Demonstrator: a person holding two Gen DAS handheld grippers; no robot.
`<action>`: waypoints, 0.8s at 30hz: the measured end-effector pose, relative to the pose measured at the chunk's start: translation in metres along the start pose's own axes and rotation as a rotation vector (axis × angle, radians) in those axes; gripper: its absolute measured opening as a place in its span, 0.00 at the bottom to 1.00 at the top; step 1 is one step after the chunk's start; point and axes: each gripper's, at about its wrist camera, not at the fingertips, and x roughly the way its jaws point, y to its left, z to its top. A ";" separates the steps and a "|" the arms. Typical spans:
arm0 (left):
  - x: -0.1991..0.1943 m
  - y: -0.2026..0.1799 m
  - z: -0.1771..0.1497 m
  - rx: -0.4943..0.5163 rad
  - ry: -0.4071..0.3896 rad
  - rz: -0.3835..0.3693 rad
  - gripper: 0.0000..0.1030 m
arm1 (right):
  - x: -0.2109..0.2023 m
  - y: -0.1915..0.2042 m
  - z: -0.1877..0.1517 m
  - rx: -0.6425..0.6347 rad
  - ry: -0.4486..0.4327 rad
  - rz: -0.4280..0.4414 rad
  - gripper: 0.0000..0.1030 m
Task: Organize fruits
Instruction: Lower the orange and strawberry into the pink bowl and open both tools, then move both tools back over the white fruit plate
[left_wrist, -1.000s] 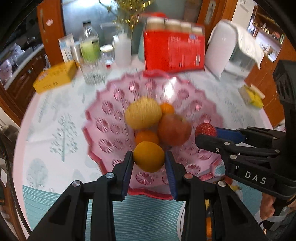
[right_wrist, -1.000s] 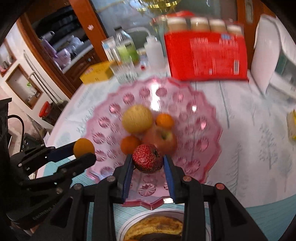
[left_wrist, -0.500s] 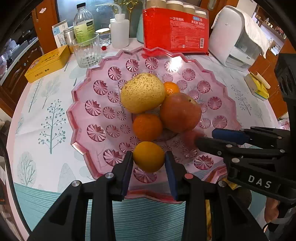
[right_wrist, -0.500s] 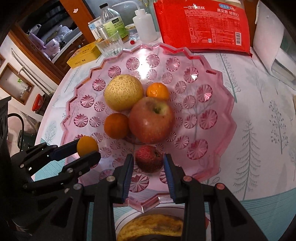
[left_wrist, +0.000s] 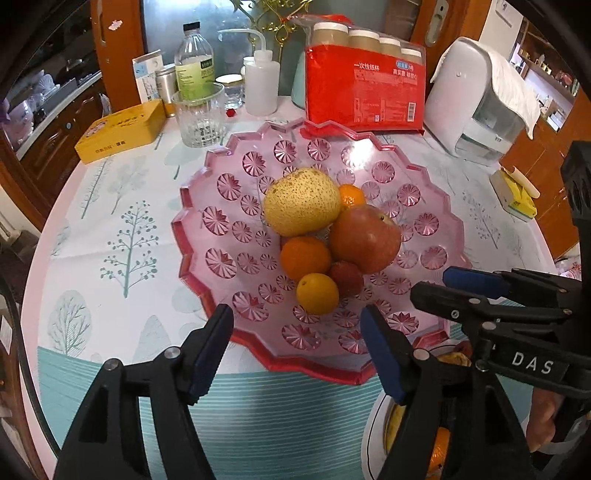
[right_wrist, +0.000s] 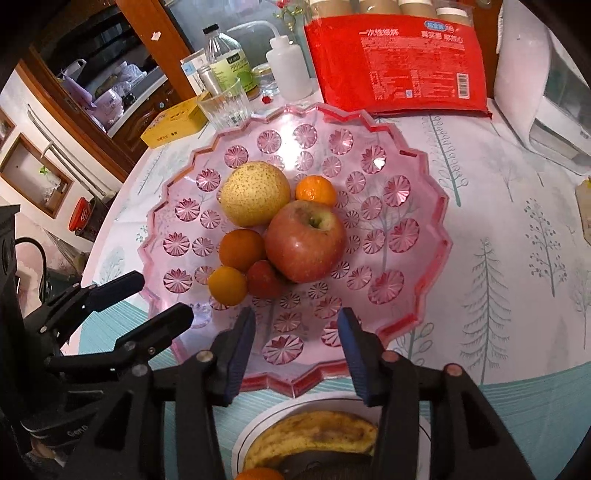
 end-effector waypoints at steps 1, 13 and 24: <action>-0.002 0.000 0.000 -0.002 -0.002 0.000 0.68 | -0.004 0.001 -0.001 -0.003 -0.009 -0.004 0.46; -0.046 -0.007 -0.006 -0.003 -0.055 0.028 0.74 | -0.040 0.003 -0.007 -0.005 -0.085 -0.007 0.46; -0.093 -0.026 -0.021 0.003 -0.104 0.060 0.75 | -0.091 0.003 -0.027 -0.020 -0.167 -0.010 0.46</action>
